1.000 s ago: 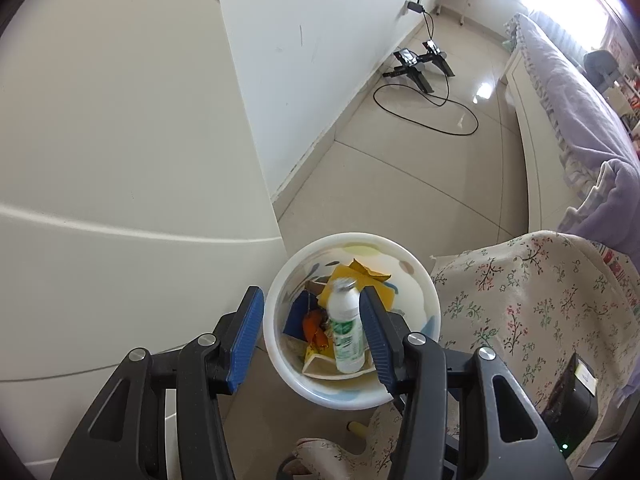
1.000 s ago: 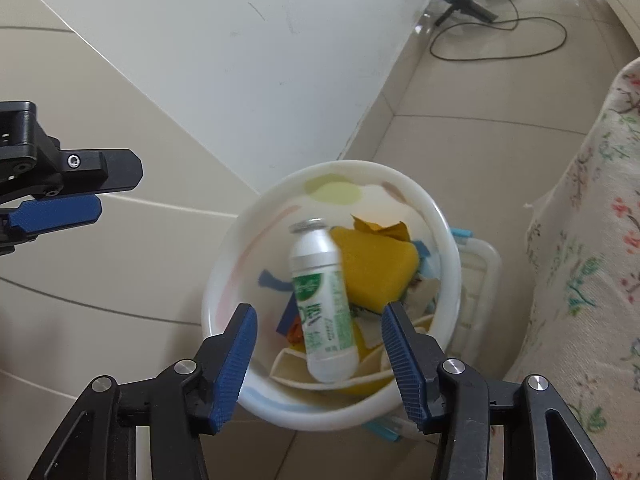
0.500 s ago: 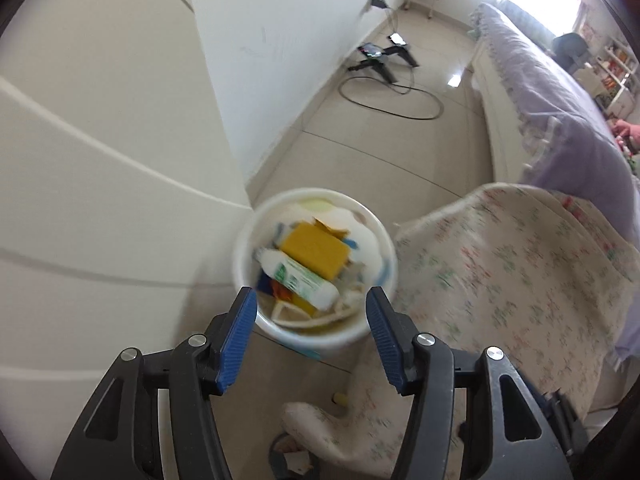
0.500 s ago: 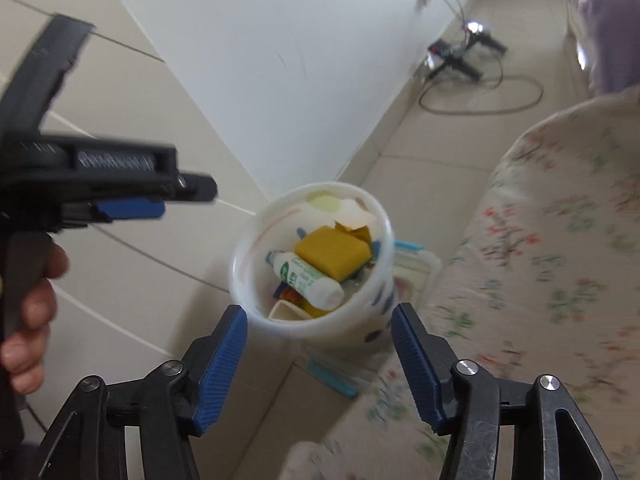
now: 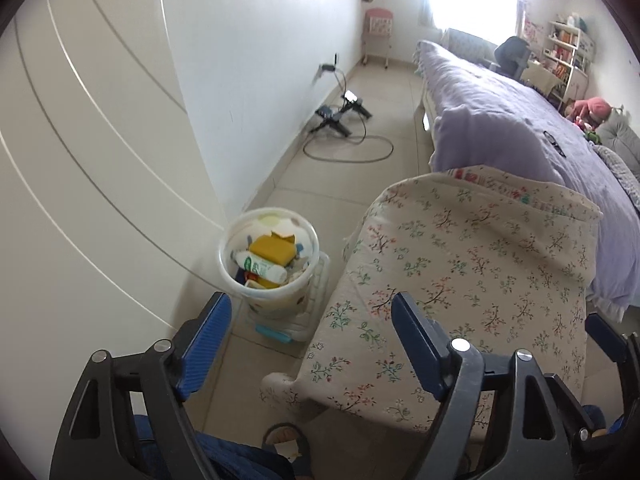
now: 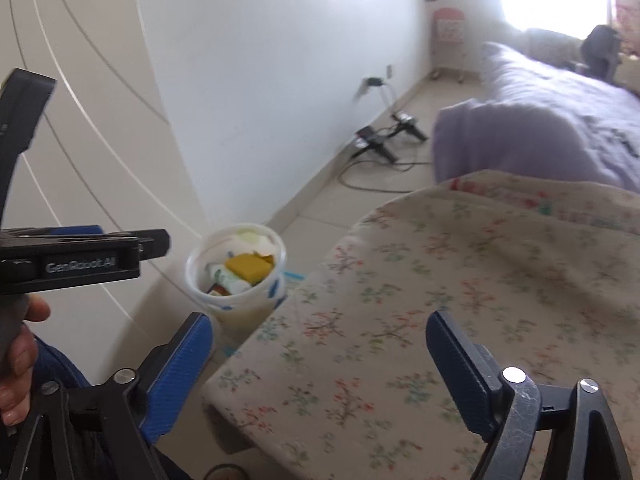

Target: Collect trash

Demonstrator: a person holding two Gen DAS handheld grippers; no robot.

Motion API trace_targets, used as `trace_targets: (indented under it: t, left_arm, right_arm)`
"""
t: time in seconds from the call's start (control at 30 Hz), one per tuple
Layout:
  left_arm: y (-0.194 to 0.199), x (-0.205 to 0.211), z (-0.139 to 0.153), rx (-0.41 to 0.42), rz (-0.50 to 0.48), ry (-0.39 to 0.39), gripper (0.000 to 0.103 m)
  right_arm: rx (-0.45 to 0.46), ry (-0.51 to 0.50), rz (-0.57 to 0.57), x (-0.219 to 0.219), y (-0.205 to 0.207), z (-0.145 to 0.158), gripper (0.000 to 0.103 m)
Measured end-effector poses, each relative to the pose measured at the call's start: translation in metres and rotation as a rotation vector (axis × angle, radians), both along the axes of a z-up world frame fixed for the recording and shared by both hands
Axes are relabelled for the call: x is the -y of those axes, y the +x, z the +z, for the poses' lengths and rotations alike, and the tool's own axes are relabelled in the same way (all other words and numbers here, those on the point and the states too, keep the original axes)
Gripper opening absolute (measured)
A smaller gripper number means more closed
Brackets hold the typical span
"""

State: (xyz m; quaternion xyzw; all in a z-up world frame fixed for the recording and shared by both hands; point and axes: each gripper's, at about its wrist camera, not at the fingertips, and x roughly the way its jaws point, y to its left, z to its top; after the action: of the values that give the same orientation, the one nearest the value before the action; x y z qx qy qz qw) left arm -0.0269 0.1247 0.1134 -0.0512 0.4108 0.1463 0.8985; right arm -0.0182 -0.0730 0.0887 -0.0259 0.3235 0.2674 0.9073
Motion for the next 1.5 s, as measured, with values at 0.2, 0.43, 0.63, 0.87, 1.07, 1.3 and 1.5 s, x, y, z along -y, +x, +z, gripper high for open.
trace_targets:
  t: [0.2, 0.43, 0.63, 0.87, 1.07, 1.3, 1.5]
  left_arm:
    - [-0.026, 0.026, 0.018, 0.014, -0.008, 0.053, 0.089]
    - [-0.043, 0.037, 0.015, -0.004, -0.008, 0.047, 0.09]
    - [-0.047, 0.04, 0.007, -0.02, -0.01, 0.042, 0.09]
    - [-0.049, 0.044, 0.003, -0.025, -0.023, 0.034, 0.09]
    - [-0.05, 0.042, -0.006, -0.044, -0.015, 0.023, 0.09]
    - [-0.051, 0.044, -0.009, -0.045, -0.018, 0.025, 0.09]
    - [-0.051, 0.045, -0.013, -0.049, -0.02, 0.017, 0.09]
  right_arm:
    - [0.022, -0.029, -0.065, 0.02, -0.023, 0.013, 0.101]
    - [0.005, -0.022, -0.126, 0.032, -0.03, 0.016, 0.102]
    - [0.0, -0.026, -0.15, 0.035, -0.034, 0.012, 0.102]
    - [-0.008, -0.009, -0.174, 0.039, -0.036, 0.008, 0.102]
    - [-0.029, 0.003, -0.173, 0.04, -0.038, 0.001, 0.102]
    - [-0.032, 0.014, -0.176, 0.041, -0.039, -0.001, 0.102]
    - [-0.039, 0.012, -0.182, 0.04, -0.041, -0.007, 0.102]
